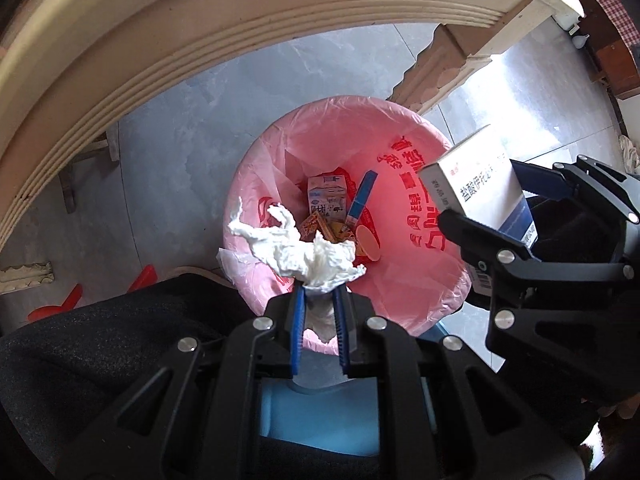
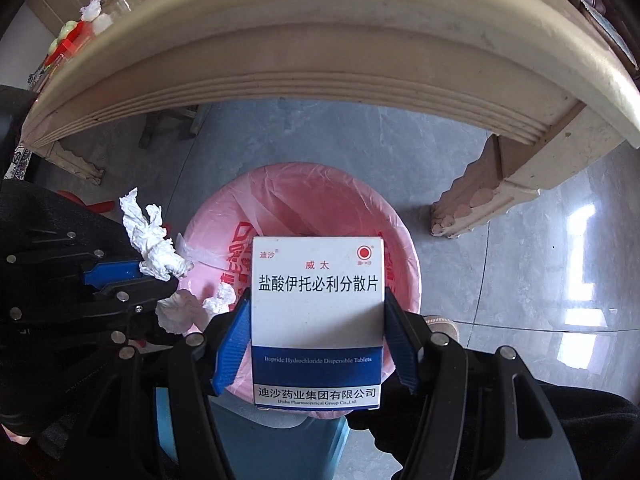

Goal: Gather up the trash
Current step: 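Open the left tool to drop the tissue while the right tool drops the white box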

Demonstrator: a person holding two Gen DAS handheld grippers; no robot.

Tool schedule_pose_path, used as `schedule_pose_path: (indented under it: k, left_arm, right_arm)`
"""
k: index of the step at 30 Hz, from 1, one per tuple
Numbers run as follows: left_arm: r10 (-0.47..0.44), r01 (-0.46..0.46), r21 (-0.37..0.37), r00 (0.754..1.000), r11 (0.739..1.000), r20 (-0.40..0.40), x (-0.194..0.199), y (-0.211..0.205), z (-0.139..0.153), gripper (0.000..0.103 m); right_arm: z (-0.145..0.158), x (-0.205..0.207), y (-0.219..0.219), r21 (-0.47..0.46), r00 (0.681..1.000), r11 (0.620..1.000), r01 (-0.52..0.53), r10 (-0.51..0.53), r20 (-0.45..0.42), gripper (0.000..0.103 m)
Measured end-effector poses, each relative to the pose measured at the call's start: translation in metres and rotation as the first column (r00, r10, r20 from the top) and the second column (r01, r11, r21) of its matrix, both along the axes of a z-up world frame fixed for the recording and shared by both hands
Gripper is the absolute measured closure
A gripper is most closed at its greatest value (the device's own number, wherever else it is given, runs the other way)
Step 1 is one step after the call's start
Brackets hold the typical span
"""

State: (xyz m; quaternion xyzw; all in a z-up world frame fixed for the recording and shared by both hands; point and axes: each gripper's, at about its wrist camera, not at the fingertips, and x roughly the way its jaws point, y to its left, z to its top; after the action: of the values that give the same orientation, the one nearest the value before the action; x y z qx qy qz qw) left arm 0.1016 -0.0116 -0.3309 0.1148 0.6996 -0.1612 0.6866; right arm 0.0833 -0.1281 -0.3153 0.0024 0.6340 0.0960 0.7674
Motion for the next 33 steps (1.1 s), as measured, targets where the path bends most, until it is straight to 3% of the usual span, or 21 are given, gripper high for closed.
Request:
schedule_pose_path:
  k: [9,17,22,25,29,33]
  left_arm:
    - [0.025,-0.028,-0.029,0.995,0.999,-0.096,0.014,0.001,-0.038,0.089]
    - [0.027,-0.031,-0.031,0.992,0.999,-0.121,0.021,0.0,-0.056,0.087]
    - [0.037,-0.036,0.011,0.995,0.999,-0.089,0.025,0.001,-0.056,0.061]
    - [0.078,-0.082,-0.027,0.99,0.996,-0.117,0.029,0.01,-0.055,0.047]
    - [0.099,-0.1,-0.013,0.992,0.995,-0.085,0.029,0.015,-0.049,0.036]
    - [0.104,-0.104,0.002,0.992,0.995,-0.069,0.027,0.016,-0.05,0.034]
  right_arm:
    - [-0.036,0.006,-0.003,0.017,0.997,1.0,0.017,-0.016,-0.077,0.043]
    - [-0.061,0.013,-0.006,0.016,0.991,1.0,0.026,-0.024,-0.131,0.043]
    - [-0.065,0.015,-0.007,0.017,0.989,0.999,0.029,-0.026,-0.144,0.043]
    - [-0.067,0.015,-0.009,0.016,0.988,0.999,0.034,-0.031,-0.152,0.043]
    - [-0.07,0.015,-0.005,0.011,0.987,1.0,0.014,-0.012,-0.16,0.043]
    - [-0.073,0.014,0.003,0.001,0.986,1.0,-0.014,0.014,-0.168,0.041]
